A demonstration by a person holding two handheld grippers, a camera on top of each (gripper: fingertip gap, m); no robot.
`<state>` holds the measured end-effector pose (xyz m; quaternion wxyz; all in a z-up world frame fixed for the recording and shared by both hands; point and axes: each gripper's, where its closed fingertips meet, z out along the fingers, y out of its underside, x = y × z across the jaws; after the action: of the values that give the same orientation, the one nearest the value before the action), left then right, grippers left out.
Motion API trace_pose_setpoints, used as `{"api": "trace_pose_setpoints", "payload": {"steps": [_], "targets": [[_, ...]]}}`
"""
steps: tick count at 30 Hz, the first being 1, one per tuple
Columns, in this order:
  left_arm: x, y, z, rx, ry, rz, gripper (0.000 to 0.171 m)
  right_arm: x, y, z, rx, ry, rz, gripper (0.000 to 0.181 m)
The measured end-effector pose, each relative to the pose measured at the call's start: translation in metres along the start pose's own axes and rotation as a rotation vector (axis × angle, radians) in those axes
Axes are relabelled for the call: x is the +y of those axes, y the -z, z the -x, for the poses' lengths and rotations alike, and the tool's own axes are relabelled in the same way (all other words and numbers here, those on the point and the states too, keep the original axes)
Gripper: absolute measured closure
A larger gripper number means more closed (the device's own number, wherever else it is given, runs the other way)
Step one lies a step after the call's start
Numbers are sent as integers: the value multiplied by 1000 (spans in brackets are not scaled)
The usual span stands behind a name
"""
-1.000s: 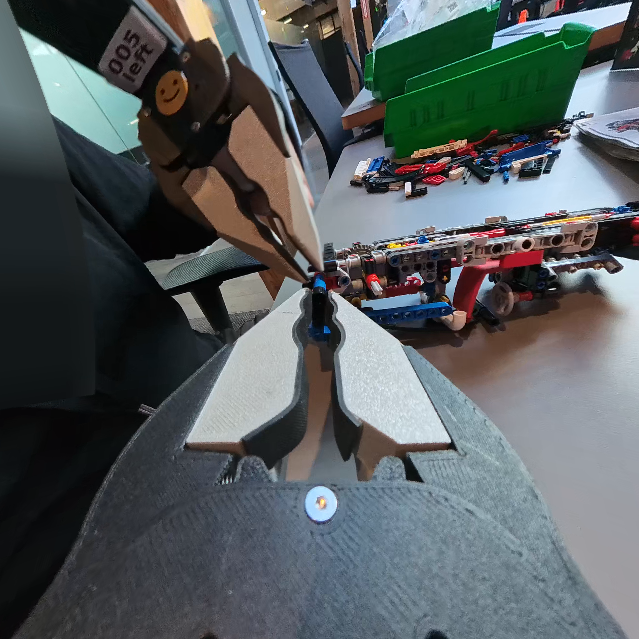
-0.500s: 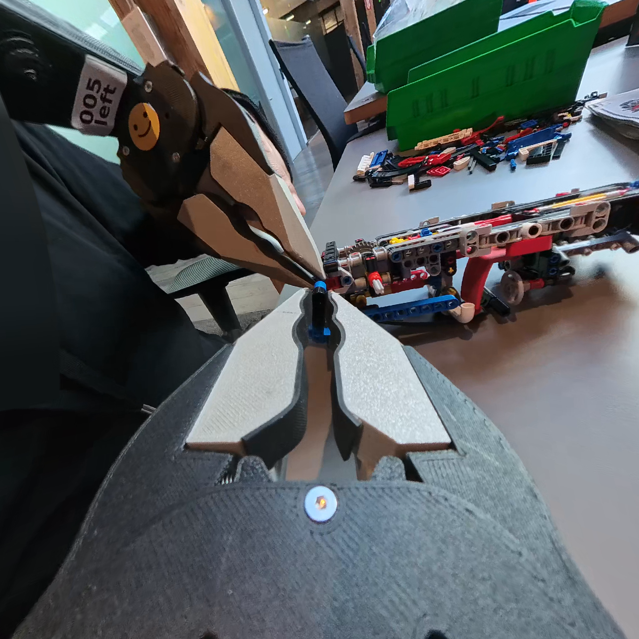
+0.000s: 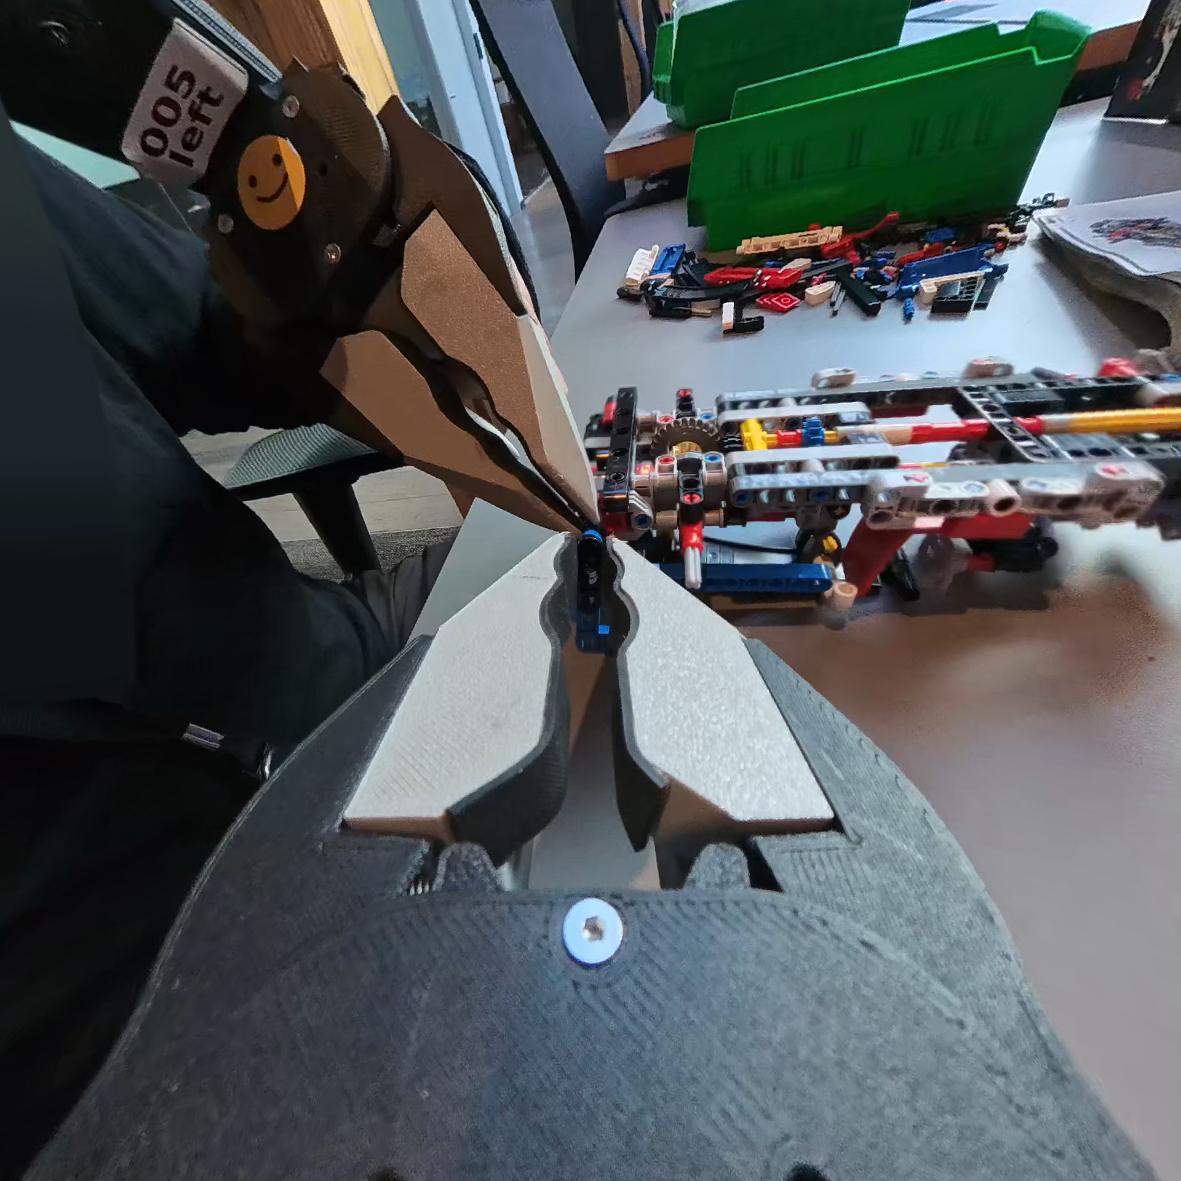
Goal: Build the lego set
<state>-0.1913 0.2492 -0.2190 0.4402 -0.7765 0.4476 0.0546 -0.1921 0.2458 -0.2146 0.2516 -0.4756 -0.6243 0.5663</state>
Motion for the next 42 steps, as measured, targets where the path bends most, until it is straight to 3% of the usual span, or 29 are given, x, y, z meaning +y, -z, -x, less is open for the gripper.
{"api": "trace_pose_setpoints", "payload": {"steps": [2, 5, 6, 8, 10, 14, 16, 21, 27, 30, 32, 39, 42], "targets": [[-8, 3, -6, 46, 24, -52, 171, 2, -3, 1, -1, 5, 17, 178], [-5, 10, 0, 15, -42, -34, 171, 0, -7, 2, -3, 19, 14, 177], [1, 13, 5, -4, -69, -1, 166, 1, -7, 2, -3, 14, 17, 177], [24, 19, 15, -11, -114, 105, 138, -1, -6, 2, -7, 8, 7, 177], [41, 25, 28, 12, -116, 156, 127, -1, -5, 2, -15, 0, 5, 177], [66, 27, 30, 202, -140, 206, 118, 0, -5, 5, -22, 7, 11, 177], [77, 23, 39, 197, -242, 250, 131, 0, -5, 6, -22, 10, 10, 177], [75, 14, 41, 178, -316, 235, 133, -2, -3, 4, -23, -2, -7, 177], [40, -4, 33, 34, -106, 108, 138, -11, -2, -5, 8, -17, -64, 177], [30, -11, 34, -89, -9, 44, 138, -13, 1, -9, 17, -37, -83, 178], [33, -10, 32, -124, -11, 67, 138, -13, 5, -13, 24, -59, -93, 177], [52, 0, 35, -49, -38, 181, 132, -11, 5, -15, 21, -67, -74, 177], [51, -3, 27, 19, -38, 182, 146, -9, 2, -13, 24, -47, -55, 177]]}}
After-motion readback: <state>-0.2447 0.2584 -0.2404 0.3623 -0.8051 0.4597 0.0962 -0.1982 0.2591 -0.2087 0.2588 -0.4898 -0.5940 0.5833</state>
